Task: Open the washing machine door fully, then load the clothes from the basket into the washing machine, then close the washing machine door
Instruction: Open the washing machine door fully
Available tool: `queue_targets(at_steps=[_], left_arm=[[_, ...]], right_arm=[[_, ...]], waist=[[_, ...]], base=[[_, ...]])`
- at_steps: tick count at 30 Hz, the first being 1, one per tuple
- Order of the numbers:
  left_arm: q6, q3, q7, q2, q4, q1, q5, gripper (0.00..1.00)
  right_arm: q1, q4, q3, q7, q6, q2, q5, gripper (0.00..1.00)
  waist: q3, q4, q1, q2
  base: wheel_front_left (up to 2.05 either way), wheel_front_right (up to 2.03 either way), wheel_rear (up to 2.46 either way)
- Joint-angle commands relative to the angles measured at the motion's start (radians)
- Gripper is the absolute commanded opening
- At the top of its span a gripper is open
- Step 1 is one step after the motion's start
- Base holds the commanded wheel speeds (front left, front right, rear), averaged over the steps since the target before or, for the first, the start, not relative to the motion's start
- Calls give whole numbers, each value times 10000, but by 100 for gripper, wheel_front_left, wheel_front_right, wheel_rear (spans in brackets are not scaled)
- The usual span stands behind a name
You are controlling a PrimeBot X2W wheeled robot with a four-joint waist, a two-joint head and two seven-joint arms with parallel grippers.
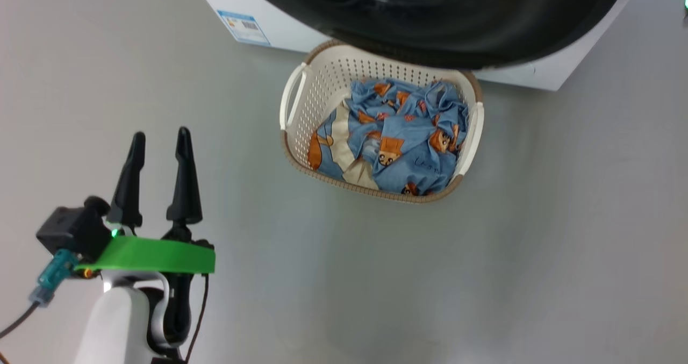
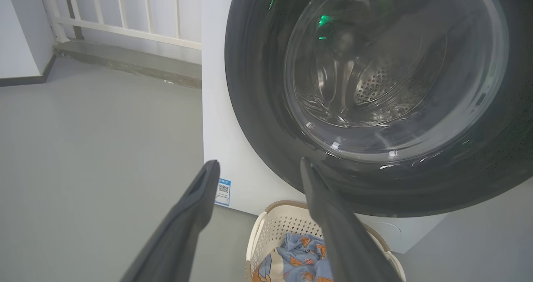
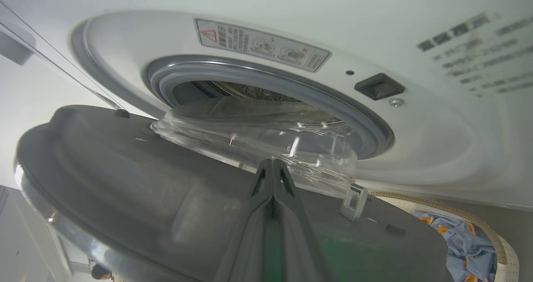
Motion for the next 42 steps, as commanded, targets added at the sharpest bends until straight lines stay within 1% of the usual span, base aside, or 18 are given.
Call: queue_targets(at_steps=[1,11,16,23,29,37,42], left_arm=[[62,386,-63,275,-147,232,101,100],[42,555,-63,275,78,1060,409,100],[37,559,-63,275,155,1445,588,100],[34,663,-63,275,329,1961,899,100],[2,674,-63,275,517,2127,1037,100],[-37,678,-63,275,806,2186,1125,100],[-51,710,-63,275,904,2212,1169,100]], right_arm=[[426,-312,170,238,17,362,168,0],[2263,-353,14,1145,17,637,995,0],[3175,-614,46,1433,17,780,1140,0],[4649,-1207,-174,1623,17,1016,1499,0],[5485,-1546,-189,1770,17,1261,1586,0],[5929,-1624,-153,2059,17,1577,1689,0],[6085,-1789,-32,2240,17,1788,1666,0]], waist=[[-471,-30,0,0],[-1929,93,0,0],[-2546,344,0,0],[-3361,821,0,0],[-3688,1255,0,0],[-3976,1813,0,0],[-4050,1969,0,0]], base=[[0,0,0],[0,0,0],[0,0,0],[0,0,0],[0,0,0],[0,0,0],[0,0,0]])
